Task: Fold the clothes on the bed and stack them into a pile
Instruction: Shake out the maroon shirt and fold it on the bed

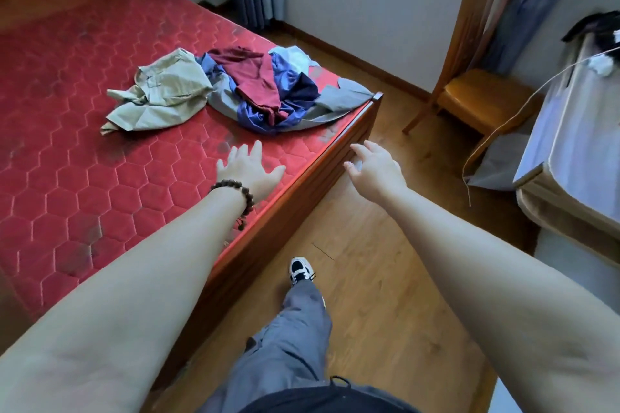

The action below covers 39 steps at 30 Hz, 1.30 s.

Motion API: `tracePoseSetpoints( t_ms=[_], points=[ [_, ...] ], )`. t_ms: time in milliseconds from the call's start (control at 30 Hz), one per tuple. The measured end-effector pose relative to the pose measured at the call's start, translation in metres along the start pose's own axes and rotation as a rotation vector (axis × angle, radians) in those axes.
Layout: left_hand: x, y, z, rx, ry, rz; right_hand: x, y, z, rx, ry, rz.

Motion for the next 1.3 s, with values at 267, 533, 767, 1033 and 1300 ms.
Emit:
tracePoseSetpoints(
  t_ms=[267,533,767,1033,1300],
  points=[
    [-0.151,-0.016,-0.008,0.094,-0.123,0.079,-0.181,-0.006,-0.038,0.018,-0.166,0.000],
    [-0.273,-0.060,-0.023,0.128,-0.234,0.154,-0.344,-0.019,-0.106,0.021,-0.325,-0.003],
    [-0.312,-0.086,-0.063,0.149,-0.390,0.226,-0.419,-0.011,-0.170,0.065,-0.486,-0.079],
    [-0.343,-0.107,-0.102,0.157,-0.593,0.293,-0.488,-0.006,-0.246,0.081,-0.691,-0.133],
    [-0.393,-0.099,-0.108,0.151,-0.753,0.316,-0.559,0.012,-0.282,0.100,-0.835,-0.205]
  ],
)
Point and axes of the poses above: each hand's wrist, its own x-axis away from the middle knuckle, its own y-axis out of the palm, z = x × y, the point moved 5 cm from there along -x, towards the middle knuckle, and after that the axes turned 10 degrees about x, right-handed, at the moved point
